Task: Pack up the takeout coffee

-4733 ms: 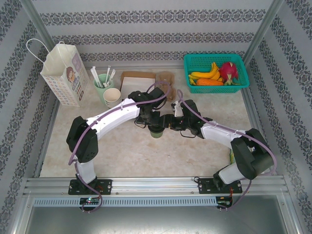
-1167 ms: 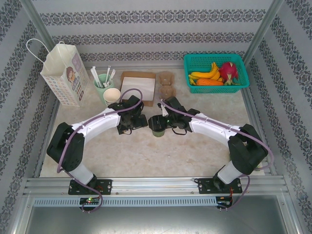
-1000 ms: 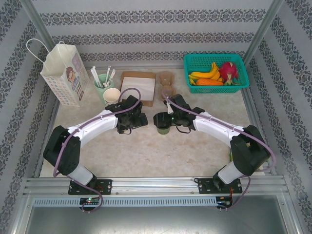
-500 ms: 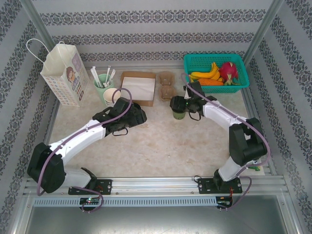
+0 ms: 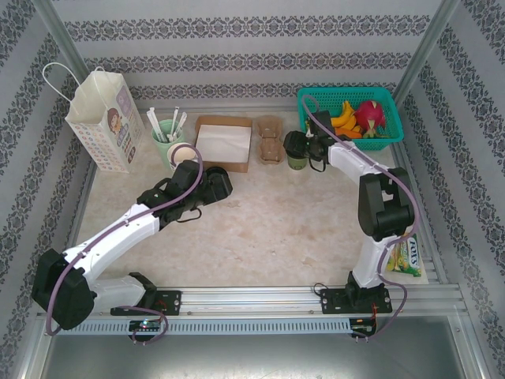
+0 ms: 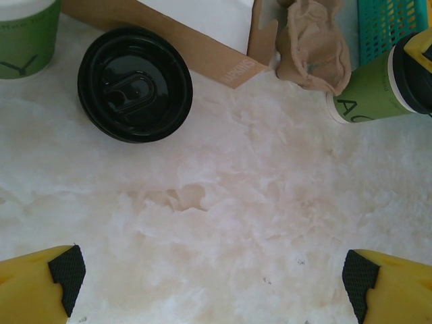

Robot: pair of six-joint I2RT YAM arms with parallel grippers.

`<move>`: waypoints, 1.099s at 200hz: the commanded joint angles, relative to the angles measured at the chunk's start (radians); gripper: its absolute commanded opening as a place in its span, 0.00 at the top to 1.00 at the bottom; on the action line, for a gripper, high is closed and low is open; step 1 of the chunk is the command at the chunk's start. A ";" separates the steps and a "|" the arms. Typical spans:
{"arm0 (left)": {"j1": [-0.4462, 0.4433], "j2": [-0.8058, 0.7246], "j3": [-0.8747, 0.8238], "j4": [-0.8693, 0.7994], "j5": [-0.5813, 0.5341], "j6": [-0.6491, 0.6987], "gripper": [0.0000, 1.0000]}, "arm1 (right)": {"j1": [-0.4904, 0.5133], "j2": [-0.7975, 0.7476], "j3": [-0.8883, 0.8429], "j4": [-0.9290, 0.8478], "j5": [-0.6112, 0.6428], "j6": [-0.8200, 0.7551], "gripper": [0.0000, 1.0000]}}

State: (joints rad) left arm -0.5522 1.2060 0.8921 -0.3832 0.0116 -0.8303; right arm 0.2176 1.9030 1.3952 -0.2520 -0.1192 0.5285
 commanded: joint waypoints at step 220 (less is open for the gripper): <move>0.294 0.001 0.273 -0.349 0.037 0.056 0.01 | -0.019 -0.173 -0.029 -0.031 0.117 0.054 0.02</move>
State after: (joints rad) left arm -0.3187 1.2018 1.0824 -0.6086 0.0708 -0.7956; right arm 0.2111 1.8164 1.4128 -0.2867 -0.0399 0.5774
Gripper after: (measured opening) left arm 0.994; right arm 0.979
